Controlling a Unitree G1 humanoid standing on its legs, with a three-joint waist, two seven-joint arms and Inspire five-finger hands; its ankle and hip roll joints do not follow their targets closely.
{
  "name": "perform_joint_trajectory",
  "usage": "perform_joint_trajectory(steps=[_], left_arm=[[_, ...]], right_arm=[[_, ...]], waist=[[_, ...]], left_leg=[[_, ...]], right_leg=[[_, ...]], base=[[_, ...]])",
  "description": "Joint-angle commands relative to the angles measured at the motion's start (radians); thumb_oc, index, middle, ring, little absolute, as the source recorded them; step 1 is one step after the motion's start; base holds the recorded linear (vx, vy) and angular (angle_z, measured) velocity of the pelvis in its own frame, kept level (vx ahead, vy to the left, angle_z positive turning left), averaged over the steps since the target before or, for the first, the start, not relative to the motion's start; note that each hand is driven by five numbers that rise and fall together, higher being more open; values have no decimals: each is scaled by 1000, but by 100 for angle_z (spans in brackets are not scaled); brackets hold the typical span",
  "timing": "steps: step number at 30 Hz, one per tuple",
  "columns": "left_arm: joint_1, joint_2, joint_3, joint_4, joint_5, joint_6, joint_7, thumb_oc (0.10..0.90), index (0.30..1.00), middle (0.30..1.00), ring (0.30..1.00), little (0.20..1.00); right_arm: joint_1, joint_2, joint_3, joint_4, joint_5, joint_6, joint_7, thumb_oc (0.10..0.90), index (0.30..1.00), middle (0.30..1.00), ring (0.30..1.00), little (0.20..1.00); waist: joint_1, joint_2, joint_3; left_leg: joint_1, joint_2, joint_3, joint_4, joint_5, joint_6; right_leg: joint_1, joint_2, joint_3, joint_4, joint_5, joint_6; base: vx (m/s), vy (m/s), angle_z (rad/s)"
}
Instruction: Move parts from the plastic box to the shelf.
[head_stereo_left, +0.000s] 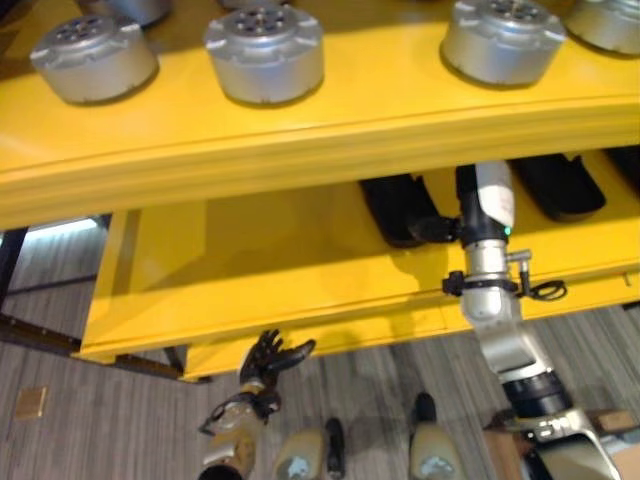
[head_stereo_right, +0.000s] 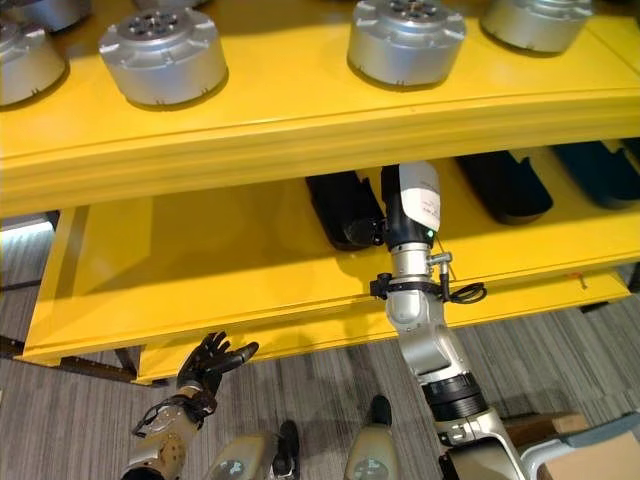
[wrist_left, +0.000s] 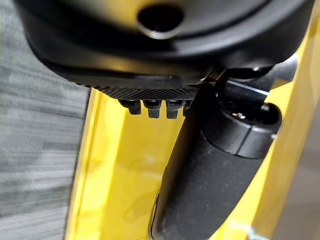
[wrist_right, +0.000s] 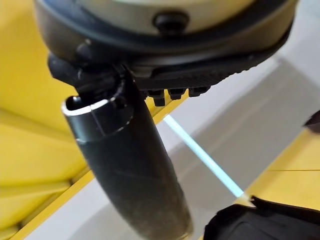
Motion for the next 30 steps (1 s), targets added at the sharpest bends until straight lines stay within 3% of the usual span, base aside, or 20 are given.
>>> perform_joint_trajectory(steps=[1, 3, 6, 8, 10, 11, 12, 20, 21, 30], left_arm=[[16, -6, -28, -137, 23, -87, -5, 900, 1000, 1000, 1000, 1000], [29, -12, -25, -141, 24, -81, -3, 900, 1000, 1000, 1000, 1000], [49, -14, -14, -136, 30, -84, -3, 900, 1000, 1000, 1000, 1000], [59, -18, 0, -143, 33, -86, -2, 900, 1000, 1000, 1000, 1000], [59, -17, 6, -146, 33, -88, -1, 900, 1000, 1000, 1000, 1000], [59, -17, 17, -146, 39, -92, 3, 900, 1000, 1000, 1000, 1000], [59, -21, 24, -147, 43, -96, 3, 900, 1000, 1000, 1000, 1000], [28, -53, 9, -141, 42, -96, 5, 900, 1000, 1000, 1000, 1000], [23, -68, 1, -133, 48, -91, -1, 900, 1000, 1000, 1000, 1000], [5, -109, -8, -105, 59, -87, -14, 900, 1000, 1000, 1000, 1000]], right_arm=[[-85, -23, -62, -27, 30, -38, -43, 900, 1000, 1000, 1000, 1000], [-89, -12, -65, -16, 36, -42, -44, 900, 1000, 1000, 1000, 1000], [-129, 17, -51, 15, 31, -40, -45, 900, 1000, 1000, 1000, 1000], [-155, 37, -42, 39, 17, -38, -43, 900, 1000, 1000, 1000, 1000], [-157, 38, -42, 36, 14, -38, -41, 900, 1000, 1000, 1000, 1000], [-151, 42, -42, 33, 7, -42, -43, 900, 1000, 1000, 1000, 1000], [-143, 43, -33, 38, 9, -45, -31, 900, 1000, 1000, 1000, 1000], [-47, 16, -56, 6, 54, -61, 25, 900, 1000, 1000, 1000, 1000], [11, 9, -79, -18, 82, -62, 44, 900, 1000, 1000, 1000, 1000], [162, -21, -110, -35, 111, -65, 102, 900, 1000, 1000, 1000, 1000]], waist=[[21, -7, -94], [40, -9, -109], [109, -8, -145], [162, -20, -171], [172, -28, -176], [180, -54, -185], [169, -69, -190], [83, -80, -187], [46, -81, -191], [-30, -80, -203]], left_leg=[[137, 6, -97, -219, 216, -177], [119, -2, -75, -232, 216, -174], [83, 20, -19, -241, 218, -177], [50, 43, 18, -234, 215, -186], [38, 47, 24, -227, 215, -190], [28, 45, 35, -239, 213, -191], [22, 59, 48, -250, 218, -196], [45, 95, 55, -310, 243, -196], [57, 108, 61, -317, 248, -195], [96, 132, 70, -355, 261, -180]], right_leg=[[48, 37, 11, 79, -118, 40], [109, 50, -44, 173, -123, 50], [210, 0, -113, 195, -125, 68], [276, -29, -149, 137, -127, 81], [285, -27, -145, 110, -125, 81], [287, 3, -155, 5, -131, 77], [282, 35, -140, -77, -138, 63], [238, 120, -101, -140, -165, 43], [222, 146, -94, -140, -179, 43], [213, 191, -77, -140, -172, 44]], base=[[-126, 47, -48], [-150, 21, -29], [-105, -62, -59], [-91, -169, -143], [-49, -158, -108], [-49, -332, -95], [-50, -333, -106], [-25, -234, -37], [-10, -225, 3], [2, -163, -1]])
